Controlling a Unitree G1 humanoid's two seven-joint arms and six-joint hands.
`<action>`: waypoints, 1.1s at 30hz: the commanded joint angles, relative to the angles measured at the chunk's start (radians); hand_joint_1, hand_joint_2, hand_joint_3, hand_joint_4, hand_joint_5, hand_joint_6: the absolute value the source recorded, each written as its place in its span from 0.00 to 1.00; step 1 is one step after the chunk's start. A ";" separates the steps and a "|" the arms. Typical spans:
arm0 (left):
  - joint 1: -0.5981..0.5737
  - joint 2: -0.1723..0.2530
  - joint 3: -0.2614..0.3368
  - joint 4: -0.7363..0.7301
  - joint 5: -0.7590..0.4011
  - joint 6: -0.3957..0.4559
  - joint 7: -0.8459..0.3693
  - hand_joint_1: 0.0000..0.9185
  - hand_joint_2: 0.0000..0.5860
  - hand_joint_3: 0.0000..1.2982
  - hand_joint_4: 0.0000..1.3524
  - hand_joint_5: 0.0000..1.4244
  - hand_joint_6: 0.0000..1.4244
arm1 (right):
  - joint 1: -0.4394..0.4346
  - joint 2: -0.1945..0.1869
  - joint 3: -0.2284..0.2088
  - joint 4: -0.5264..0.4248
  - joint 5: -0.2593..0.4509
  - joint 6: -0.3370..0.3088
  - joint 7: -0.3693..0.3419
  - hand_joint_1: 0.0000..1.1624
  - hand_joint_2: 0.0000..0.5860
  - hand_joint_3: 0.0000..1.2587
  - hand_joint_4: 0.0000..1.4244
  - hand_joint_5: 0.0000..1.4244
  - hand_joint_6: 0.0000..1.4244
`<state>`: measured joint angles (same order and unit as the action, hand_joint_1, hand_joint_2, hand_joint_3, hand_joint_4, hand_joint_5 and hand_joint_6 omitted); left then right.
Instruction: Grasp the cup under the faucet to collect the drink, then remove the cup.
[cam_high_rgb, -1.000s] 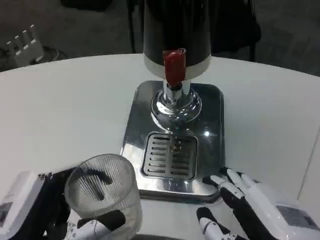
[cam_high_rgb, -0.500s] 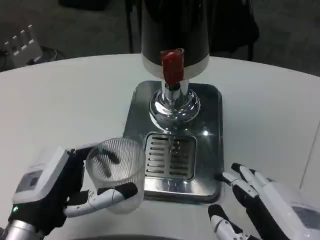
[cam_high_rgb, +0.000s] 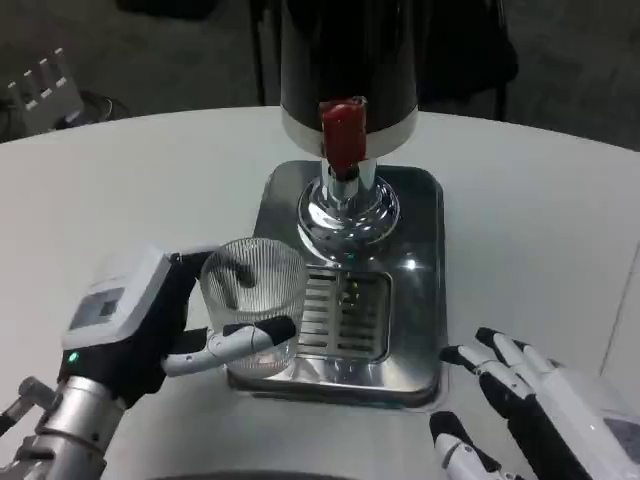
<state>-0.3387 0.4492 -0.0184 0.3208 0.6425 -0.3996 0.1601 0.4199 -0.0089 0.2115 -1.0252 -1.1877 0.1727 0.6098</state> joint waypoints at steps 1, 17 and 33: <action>-0.043 0.003 -0.039 0.036 0.018 0.026 0.043 0.46 0.39 0.75 0.81 0.93 1.00 | 0.027 0.000 -0.011 -0.020 0.026 -0.025 -0.017 0.01 0.83 0.12 0.00 0.00 0.00; -0.215 -0.015 -0.150 0.180 0.030 0.110 0.093 0.45 0.39 0.74 0.81 0.92 1.00 | 0.100 0.046 -0.084 -0.022 0.090 -0.137 -0.042 0.01 0.83 0.12 0.01 0.00 0.00; -0.276 0.005 -0.232 0.126 0.043 0.250 -0.074 0.20 0.27 0.23 0.16 0.26 0.48 | 0.137 0.110 -0.152 -0.022 0.132 -0.241 -0.032 0.01 0.83 0.12 0.01 0.00 0.00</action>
<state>-0.6131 0.4423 -0.2343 0.4707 0.6782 -0.1702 0.1249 0.5492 0.0890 0.0755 -1.0303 -1.0710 -0.0496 0.5823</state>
